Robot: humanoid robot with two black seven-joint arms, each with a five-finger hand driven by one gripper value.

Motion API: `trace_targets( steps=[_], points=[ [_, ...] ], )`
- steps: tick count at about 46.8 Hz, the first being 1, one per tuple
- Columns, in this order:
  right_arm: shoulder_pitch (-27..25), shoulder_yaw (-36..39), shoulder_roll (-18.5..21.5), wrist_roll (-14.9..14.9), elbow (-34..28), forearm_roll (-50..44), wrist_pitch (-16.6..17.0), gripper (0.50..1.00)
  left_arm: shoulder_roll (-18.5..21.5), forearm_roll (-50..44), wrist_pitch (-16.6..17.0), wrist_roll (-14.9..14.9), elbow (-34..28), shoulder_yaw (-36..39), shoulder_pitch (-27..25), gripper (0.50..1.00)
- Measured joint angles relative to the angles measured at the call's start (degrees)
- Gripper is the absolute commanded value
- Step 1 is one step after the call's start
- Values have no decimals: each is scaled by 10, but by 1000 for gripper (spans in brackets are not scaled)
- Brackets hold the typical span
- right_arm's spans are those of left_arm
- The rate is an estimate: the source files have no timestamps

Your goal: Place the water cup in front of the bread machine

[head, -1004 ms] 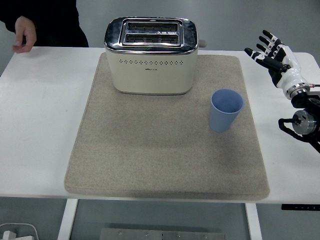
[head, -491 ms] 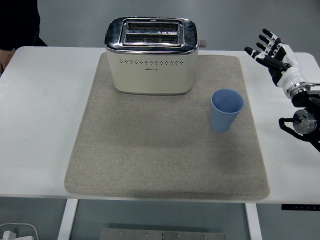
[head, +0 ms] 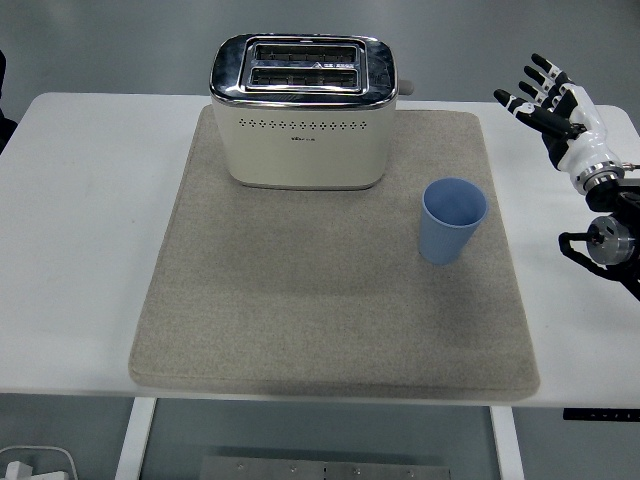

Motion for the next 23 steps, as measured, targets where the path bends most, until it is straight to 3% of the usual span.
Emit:
trace_targets(
  steps=[5, 13, 23],
  points=[
    [0, 0, -5, 14, 31, 0, -20, 946, 0, 0, 0, 0, 0, 0, 0, 999],
    [-2, 12, -30, 108, 67, -2, -18, 946, 0, 0, 0, 0, 0, 0, 0, 999],
    [1, 5, -27, 114, 67, -4, -17, 944, 0, 0, 0, 0, 0, 0, 0, 999]
  ],
)
